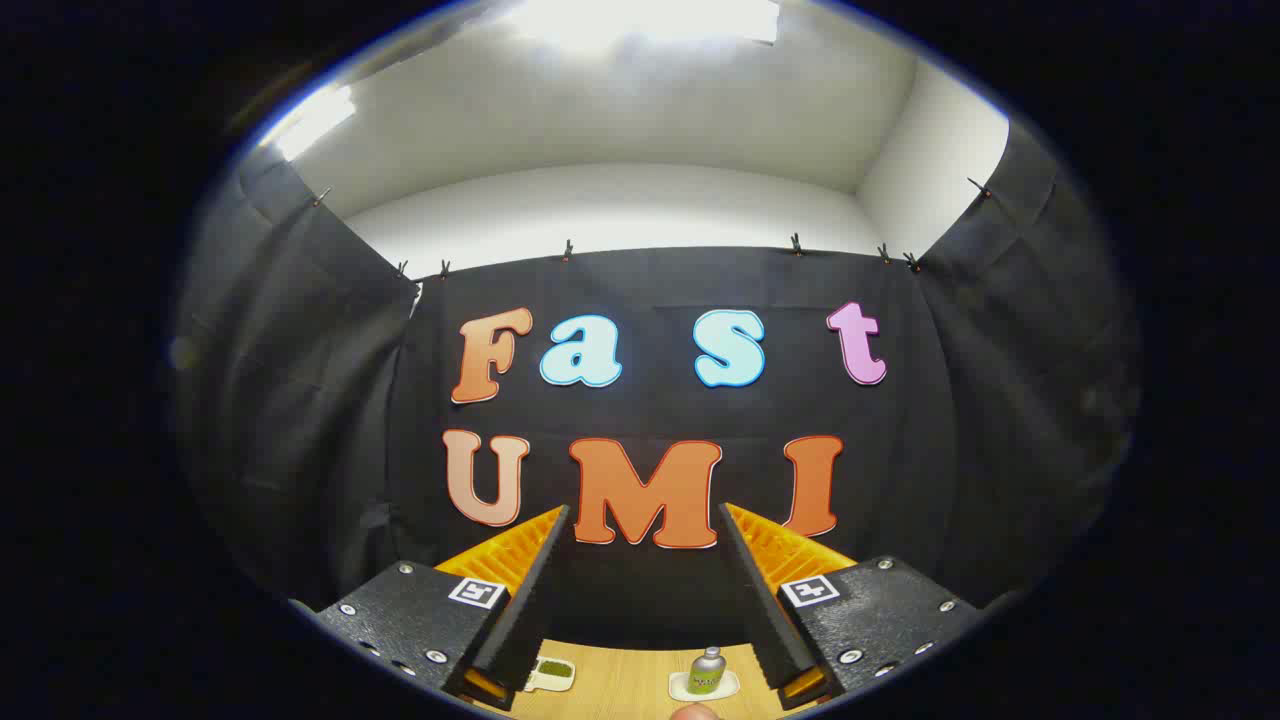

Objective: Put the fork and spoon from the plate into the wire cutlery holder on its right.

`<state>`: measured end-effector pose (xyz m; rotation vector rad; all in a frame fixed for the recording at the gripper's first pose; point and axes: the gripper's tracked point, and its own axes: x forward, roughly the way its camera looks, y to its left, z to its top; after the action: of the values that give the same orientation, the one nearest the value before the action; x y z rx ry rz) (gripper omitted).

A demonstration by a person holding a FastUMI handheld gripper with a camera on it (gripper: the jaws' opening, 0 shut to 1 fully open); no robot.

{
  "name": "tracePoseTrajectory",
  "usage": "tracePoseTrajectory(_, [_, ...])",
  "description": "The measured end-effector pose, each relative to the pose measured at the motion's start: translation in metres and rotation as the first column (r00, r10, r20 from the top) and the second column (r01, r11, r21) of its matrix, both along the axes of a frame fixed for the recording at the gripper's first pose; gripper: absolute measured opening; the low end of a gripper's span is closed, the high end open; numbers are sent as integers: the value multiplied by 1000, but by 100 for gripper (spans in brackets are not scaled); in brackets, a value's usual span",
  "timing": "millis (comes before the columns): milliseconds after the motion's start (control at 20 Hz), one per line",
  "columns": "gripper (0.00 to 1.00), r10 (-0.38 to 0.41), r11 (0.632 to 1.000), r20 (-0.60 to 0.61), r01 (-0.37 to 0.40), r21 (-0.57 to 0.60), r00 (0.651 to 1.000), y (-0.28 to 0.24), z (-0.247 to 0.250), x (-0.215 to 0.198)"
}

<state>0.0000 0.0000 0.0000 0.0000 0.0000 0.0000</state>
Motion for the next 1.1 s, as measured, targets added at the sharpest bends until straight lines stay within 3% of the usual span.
tracePoseTrajectory(500, [86, 62, 997, -134, -67, -39, 989, 26, -46, -26])
tracePoseTrajectory(650, [95, 120, 992, -184, -124, -8, 975, 41, -62, -33])
tracePoseTrajectory(900, [97, 111, 993, -224, -117, -14, 968, 49, -82, -36])
tracePoseTrajectory(1100, [97, 118, 992, -314, -123, 2, 942, 66, -123, -45])
